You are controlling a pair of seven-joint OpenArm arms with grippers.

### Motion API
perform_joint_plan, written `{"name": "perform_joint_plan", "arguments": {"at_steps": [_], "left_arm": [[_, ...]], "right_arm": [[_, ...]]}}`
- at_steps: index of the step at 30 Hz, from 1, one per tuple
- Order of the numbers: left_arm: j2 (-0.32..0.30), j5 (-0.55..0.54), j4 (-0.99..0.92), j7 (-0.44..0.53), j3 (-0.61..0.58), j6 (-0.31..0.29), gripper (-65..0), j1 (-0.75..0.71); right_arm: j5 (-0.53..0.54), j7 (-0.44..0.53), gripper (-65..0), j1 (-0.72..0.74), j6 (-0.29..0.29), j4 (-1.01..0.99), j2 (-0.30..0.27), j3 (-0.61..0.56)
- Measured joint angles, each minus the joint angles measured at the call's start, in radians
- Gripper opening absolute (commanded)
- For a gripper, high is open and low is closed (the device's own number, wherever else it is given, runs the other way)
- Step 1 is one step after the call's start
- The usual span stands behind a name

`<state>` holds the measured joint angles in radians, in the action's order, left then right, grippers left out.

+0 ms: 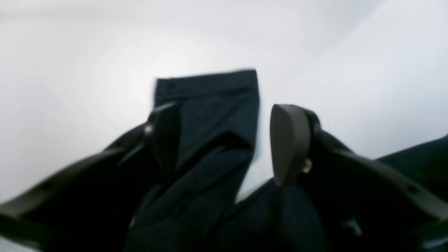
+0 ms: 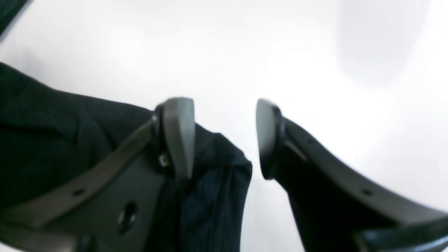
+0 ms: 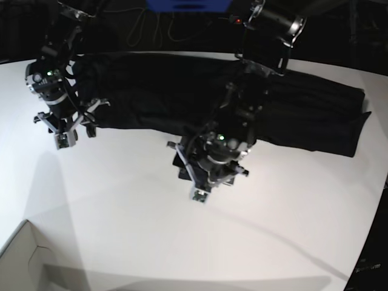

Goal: Layout the t-shirt on the table in an organized manner, then fold the t-shirt properly
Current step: 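Release the sleeve and move the left gripper to the shirt's end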

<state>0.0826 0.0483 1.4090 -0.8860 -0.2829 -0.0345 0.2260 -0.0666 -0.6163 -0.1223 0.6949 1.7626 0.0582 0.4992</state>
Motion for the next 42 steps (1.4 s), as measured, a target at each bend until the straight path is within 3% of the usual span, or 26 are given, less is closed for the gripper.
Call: {"name": "perform_joint_plan", "arguments": {"at_steps": [3, 10, 24, 25, 31, 36, 42], "left_arm": [[0.026, 0.040, -0.085, 0.005, -0.003, 0.004, -26.1, 0.037], [0.024, 0.056, -0.248, 0.188, -0.007, 0.004, -26.1, 0.060], [0.040, 0.048, -0.388, 0.312, -0.007, 0.004, -26.8, 0.080], [0.040, 0.048, -0.388, 0.312, -0.007, 0.004, -29.9, 0.080], [0.036, 0.045, -0.389, 0.315, -0.007, -0.005, -64.3, 0.079], [0.016, 0.045, -0.339, 0.277, -0.001, -0.003, -65.0, 0.068], [-0.025, 0.038, -0.019, 0.274, 0.058, -0.010, -65.0, -0.013]], "right_arm": [[0.002, -0.001, -36.6, -0.006, 0.000, 0.000, 0.002, -0.002], [0.001, -0.004, -36.6, -0.006, 0.000, 0.000, 0.003, -0.001], [0.001, -0.003, -36.6, -0.006, 0.000, 0.000, 0.003, -0.003], [0.001, -0.005, -36.6, -0.006, 0.000, 0.000, 0.003, -0.003], [0.001, -0.004, -36.6, -0.007, 0.000, 0.000, 0.003, -0.003], [0.001, -0.004, -36.6, -0.009, 0.000, -0.001, 0.003, -0.005], [0.001, -0.004, -36.6, -0.009, 0.000, -0.002, 0.006, -0.008]]}}
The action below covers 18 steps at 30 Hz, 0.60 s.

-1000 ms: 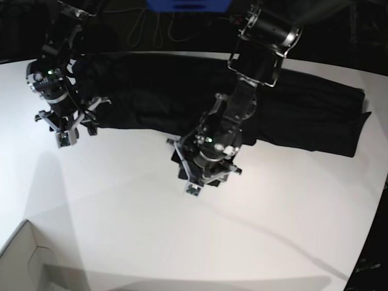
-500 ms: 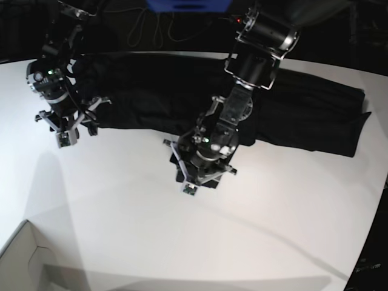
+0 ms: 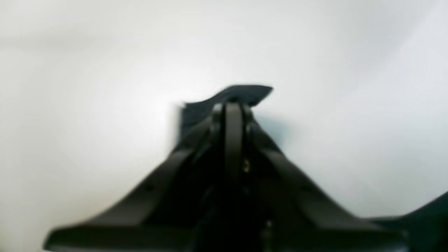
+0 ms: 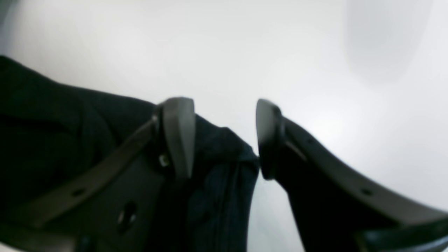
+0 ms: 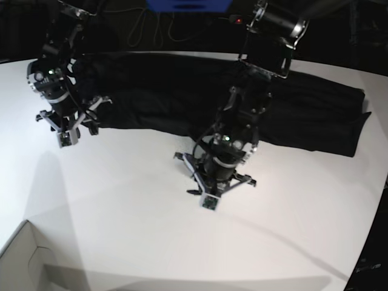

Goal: Layout the t-shirt on the table in an organized manner, then fold the t-shirt properly
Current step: 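Release the sleeve and move the left gripper to the shirt's end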

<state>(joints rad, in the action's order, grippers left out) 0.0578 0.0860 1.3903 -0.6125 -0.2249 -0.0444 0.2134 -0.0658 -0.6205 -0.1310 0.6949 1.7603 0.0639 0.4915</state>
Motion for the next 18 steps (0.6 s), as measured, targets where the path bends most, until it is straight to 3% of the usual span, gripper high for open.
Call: {"name": "perform_joint_plan", "arguments": {"at_steps": [7, 13, 18], "left_arm": [[-0.013, -0.029, 0.327, -0.119, 0.257, 0.003, -65.0, -0.109], [-0.143, -0.312, 0.455, -0.226, 0.480, 0.006, -65.0, -0.193], [-0.245, -0.573, 0.460, -0.251, 0.706, 0.008, -65.0, -0.285]], "right_arm": [[-0.003, -0.001, -36.6, -0.019, 0.000, 0.000, -0.002, 0.002], [0.002, 0.003, -36.6, -0.016, 0.000, 0.000, 0.014, 0.000], [0.003, 0.003, -36.6, -0.017, 0.000, 0.000, 0.033, -0.004]]}}
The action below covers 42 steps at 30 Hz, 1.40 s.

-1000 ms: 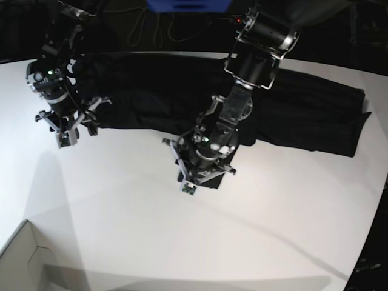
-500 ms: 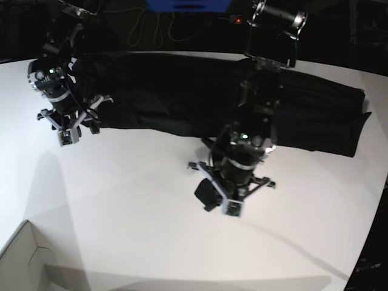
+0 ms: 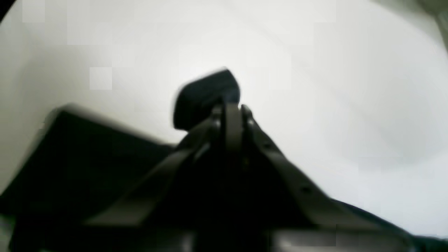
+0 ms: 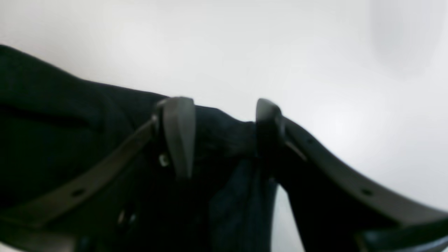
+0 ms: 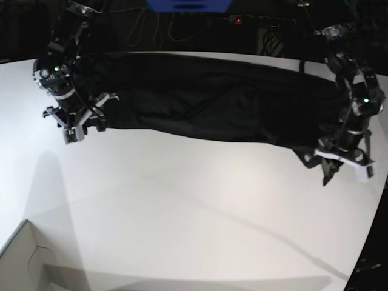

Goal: Layout the t-shirt on the table in an organized manner, then fold the t-shirt properly
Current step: 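Release the sleeve and move the left gripper to the shirt's end, then grasp both ends of the folded strip with both grippers and straighten it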

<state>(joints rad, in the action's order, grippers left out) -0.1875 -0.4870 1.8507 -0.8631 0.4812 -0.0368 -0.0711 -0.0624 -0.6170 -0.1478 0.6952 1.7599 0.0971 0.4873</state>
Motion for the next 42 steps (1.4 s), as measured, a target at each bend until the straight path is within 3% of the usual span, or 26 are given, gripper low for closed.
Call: {"name": "perform_joint_plan", "arguments": {"at_steps": [8, 15, 16, 20, 24, 30, 35, 42], "left_arm": [[-0.092, -0.196, -0.188, 0.004, 0.212, -0.009, -65.0, -0.049], [-0.102, -0.199, -0.273, 0.010, 0.269, -0.001, -65.0, -0.047], [-0.098, -0.195, -0.280, 0.010, 0.269, -0.016, -65.0, -0.048], [-0.093, -0.188, -0.304, 0.008, 0.287, -0.204, -65.0, -0.068], [-0.093, -0.189, -0.371, 0.010, 0.289, -0.278, -65.0, -0.065], [-0.096, -0.183, -0.424, 0.006, 0.294, -0.283, -65.0, -0.065], [-0.096, -0.186, -0.424, 0.010, 0.316, -0.283, -65.0, -0.064], [-0.098, -0.187, -0.424, 0.010, 0.316, -0.283, -65.0, -0.064]], "right_arm": [[0.000, 0.000, -36.6, -0.003, 0.000, 0.000, 0.000, -0.048], [-0.004, -0.004, -36.6, -0.003, 0.000, 0.000, 0.011, -0.047], [-0.004, -0.004, -36.6, -0.003, 0.000, 0.000, 0.011, -0.047], [-0.002, 0.002, -36.6, -0.034, 0.000, 0.002, 0.011, -0.047], [-0.003, 0.001, -36.5, -0.039, 0.000, 0.002, 0.011, -0.047], [-0.006, -0.003, -36.4, -0.053, -0.001, 0.008, 0.011, -0.053], [-0.006, 0.007, -36.1, -0.088, -0.001, 0.053, 0.000, -0.175], [-0.009, -0.005, -28.1, -0.085, 0.000, 0.049, -0.028, -0.244]]}}
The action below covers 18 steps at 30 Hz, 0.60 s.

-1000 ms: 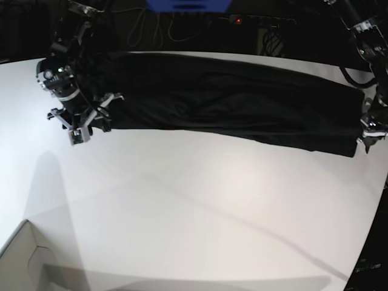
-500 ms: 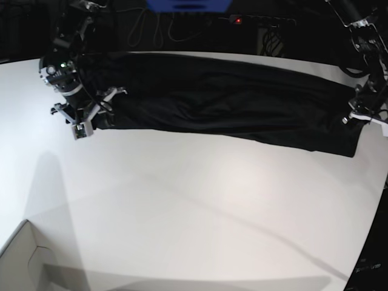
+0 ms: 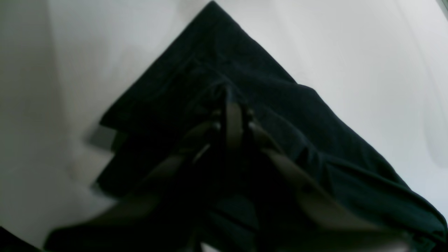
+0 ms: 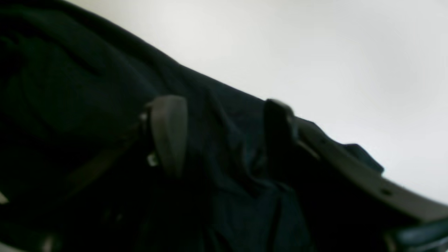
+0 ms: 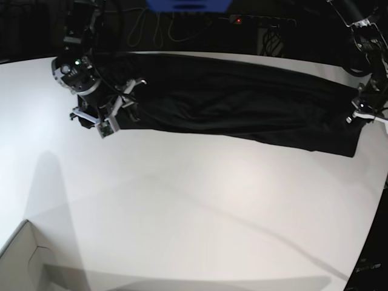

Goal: Layout the t-shirt on the table in an organized manner, then fold the t-shirt properly
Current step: 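Grasp both ends of the folded strip with both grippers and straighten it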

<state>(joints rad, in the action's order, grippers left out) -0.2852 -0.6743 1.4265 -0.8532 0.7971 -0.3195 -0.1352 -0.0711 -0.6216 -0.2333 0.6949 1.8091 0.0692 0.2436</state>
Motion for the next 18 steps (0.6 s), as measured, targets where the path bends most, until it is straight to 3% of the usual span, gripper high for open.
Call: {"name": "perform_joint_plan", "arguments": {"at_steps": [11, 15, 18], "left_arm": [[-0.003, 0.000, 0.000, 0.000, 0.000, 0.000, -65.0, 0.002], [-0.003, 0.000, 0.000, 0.000, 0.000, 0.000, -65.0, 0.002], [-0.003, 0.000, 0.000, 0.000, 0.000, 0.000, -65.0, 0.000]], "right_arm": [[0.000, 0.009, -30.4, 0.016, 0.000, -0.095, -0.017, -0.005], [0.000, 0.008, -43.7, 0.016, 0.000, -0.095, -0.017, -0.008], [0.000, 0.011, -58.2, 0.016, 0.000, -0.095, -0.017, -0.007]]}}
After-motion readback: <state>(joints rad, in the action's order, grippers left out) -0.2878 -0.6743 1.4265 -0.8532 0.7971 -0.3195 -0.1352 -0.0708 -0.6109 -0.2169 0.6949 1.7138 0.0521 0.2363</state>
